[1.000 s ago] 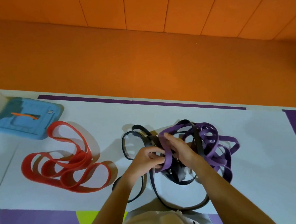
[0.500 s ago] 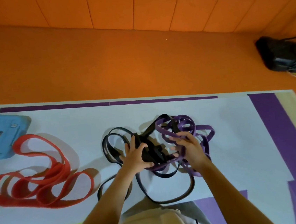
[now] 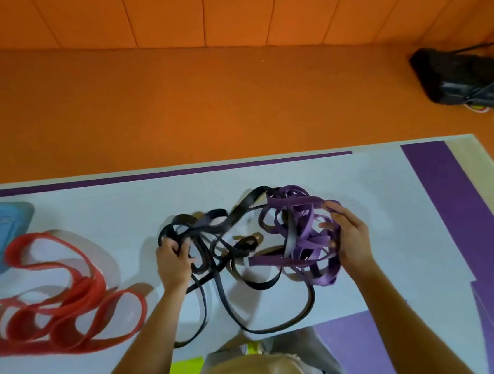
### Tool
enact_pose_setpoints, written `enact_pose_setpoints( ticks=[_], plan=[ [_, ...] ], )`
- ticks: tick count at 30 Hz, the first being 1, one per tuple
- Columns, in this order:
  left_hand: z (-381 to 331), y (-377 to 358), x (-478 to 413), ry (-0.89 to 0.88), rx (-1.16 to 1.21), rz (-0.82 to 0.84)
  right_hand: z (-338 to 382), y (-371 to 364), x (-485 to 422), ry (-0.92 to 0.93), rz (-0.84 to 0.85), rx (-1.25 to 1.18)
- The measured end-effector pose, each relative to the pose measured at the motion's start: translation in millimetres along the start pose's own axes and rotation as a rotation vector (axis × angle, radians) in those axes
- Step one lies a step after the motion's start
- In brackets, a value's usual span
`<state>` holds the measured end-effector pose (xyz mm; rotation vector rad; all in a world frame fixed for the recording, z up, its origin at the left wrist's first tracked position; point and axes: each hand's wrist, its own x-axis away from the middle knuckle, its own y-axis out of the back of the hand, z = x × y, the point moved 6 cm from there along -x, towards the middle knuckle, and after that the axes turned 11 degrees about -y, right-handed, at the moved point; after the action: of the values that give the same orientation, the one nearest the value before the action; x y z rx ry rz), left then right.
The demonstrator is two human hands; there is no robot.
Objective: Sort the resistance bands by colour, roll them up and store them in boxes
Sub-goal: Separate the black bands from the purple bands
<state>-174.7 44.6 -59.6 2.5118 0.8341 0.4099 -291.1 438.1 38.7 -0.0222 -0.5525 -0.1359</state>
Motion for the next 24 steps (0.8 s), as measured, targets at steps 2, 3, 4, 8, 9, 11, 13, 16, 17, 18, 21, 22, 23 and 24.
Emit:
enact_pose_setpoints(
  ticks=[2, 3, 4, 8, 9, 11, 13, 16, 17, 18, 21, 22, 23, 24],
  plan=[
    [7.2, 14.7, -0.8, 0.055, 0.036, -0.1, -1.8, 0.6, -1.5, 0.007, 0.008, 0.01],
    [10.9, 19.8, -0.9, 0.085, 0.038, -0.116, -4.4, -0.2, -2.6, 0.014, 0.016, 0.009],
    [14.8, 24.0, -1.8, 0.118, 0.016, -0.111, -7.2, -1.7, -3.6, 0.016, 0.022, 0.009],
    [25.9, 36.0, 3.1, 0.166, -0.219, -0.002, -11.9, -12.5, -4.5, 0.039, 0.038, 0.092],
    [22.5, 37.9, 8.5, 0.16, -0.271, 0.014, -11.1, -18.0, -2.7, 0.059, 0.046, 0.14],
    [9.5, 36.9, 19.5, 0.077, -0.332, -0.004, -7.8, -33.6, 4.1, 0.106, 0.076, 0.249],
    [-14.2, 29.7, 24.0, -0.121, -0.346, -0.049, -8.5, -51.9, 9.1, 0.118, 0.149, 0.343],
    [-62.4, -6.0, 32.8, -0.589, -0.375, 0.135, -12.2, -79.7, 10.7, 0.043, 0.252, 0.334],
    [-75.9, -24.9, 40.0, -0.739, -0.37, 0.27, -13.5, -87.2, 10.2, -0.023, 0.267, 0.277],
    [-84.5, -45.1, 48.9, -0.839, -0.38, 0.428, -13.0, -94.4, 10.2, -0.064, 0.277, 0.237],
    [-79.4, -96.4, 67.5, -0.775, -0.599, 0.819, -13.6, -114.0, 4.9, -0.106, 0.339, 0.297],
    [-70.8, -105.6, 68.3, -0.674, -0.658, 0.876, -11.6, -118.1, 1.9, -0.081, 0.328, 0.339],
    [-62.8, -109.9, 68.1, -0.589, -0.675, 0.887, -12.4, -123.2, 0.2, -0.081, 0.329, 0.391],
    [-57.0, -110.6, 67.7, -0.535, -0.671, 0.865, -14.0, -126.0, -0.8, -0.08, 0.327, 0.454]
  ],
)
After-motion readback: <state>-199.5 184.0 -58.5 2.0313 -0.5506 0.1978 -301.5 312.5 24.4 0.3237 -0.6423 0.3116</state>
